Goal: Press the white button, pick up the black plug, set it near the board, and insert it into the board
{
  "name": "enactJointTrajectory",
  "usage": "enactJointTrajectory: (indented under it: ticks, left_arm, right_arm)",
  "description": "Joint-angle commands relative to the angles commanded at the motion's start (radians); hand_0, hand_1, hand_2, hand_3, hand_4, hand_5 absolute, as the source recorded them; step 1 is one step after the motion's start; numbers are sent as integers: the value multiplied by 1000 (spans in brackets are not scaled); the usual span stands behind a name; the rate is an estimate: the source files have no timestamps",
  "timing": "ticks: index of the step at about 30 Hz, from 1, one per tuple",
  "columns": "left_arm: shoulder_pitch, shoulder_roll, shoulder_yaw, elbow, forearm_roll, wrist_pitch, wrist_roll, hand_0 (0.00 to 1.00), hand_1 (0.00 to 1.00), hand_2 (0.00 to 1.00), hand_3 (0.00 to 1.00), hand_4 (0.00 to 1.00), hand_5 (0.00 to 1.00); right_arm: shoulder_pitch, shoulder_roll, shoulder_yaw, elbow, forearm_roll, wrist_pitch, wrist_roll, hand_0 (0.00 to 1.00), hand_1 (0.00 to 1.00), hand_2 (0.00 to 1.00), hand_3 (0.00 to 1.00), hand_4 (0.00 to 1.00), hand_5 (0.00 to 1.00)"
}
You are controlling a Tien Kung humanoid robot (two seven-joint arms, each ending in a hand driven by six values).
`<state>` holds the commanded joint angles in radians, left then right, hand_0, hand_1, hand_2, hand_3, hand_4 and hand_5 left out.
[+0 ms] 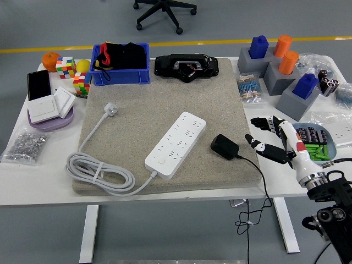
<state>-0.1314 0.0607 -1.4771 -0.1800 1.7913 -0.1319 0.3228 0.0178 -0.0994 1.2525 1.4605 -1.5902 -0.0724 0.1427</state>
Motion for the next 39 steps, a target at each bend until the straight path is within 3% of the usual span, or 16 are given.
enactJointTrajectory:
  ticks: [6,7,12,13,17,18,19,26,36,37,39]
  left_arm:
    - [0,0,2,0,-2,0,0,689,637,612,637,562,178]
    - [0,1,0,0,-1,0,0,689,637,612,637,562,178]
    - [4,0,-3,0,2,0,2,689,637,612,637,562,178]
    - [4,0,-1,0,1,0,3,689,637,613,637,562,179]
    - [3,0,3,0,-3,-1,3,689,637,613,637,562,179]
    - [3,0,4,0,-4,-1,3,689,637,613,637,562,179]
    - [3,0,3,0,-3,-1,3,689,637,613,636,562,180]
    - [5,3,1,0,1,-1,4,689,637,612,637,561,180]
    - [7,2,2,0,1,-2,6,689,636,613,637,562,178]
    - [7,2,3,0,0,-2,6,689,636,613,637,562,179]
    - [8,2,3,0,-1,-2,6,689,636,613,637,562,179]
  right_arm:
    - [27,-14,-105,18,17,14,-23,702,522,515,639,798,230]
    - [32,-17,-122,21,19,18,-28,660,454,459,633,797,231]
    - [65,-29,-212,18,32,30,-44,660,454,459,633,797,231]
    - [73,-30,-231,17,35,32,-46,592,365,392,630,791,236]
    - [102,-32,-280,15,35,34,-50,592,365,392,630,791,236]
    - [111,-32,-292,17,26,35,-55,592,365,392,630,791,236]
    - [117,-33,-301,20,13,36,-58,449,280,329,639,780,241]
    - [172,-44,-370,41,-168,31,-79,437,283,326,648,779,240]
    - [249,-47,-486,8,-303,-80,-55,496,341,353,653,786,238]
    - [257,-46,-494,1,-309,-91,-53,568,355,343,663,794,239]
    - [271,-43,-507,-15,-326,-111,-49,568,355,343,663,794,239]
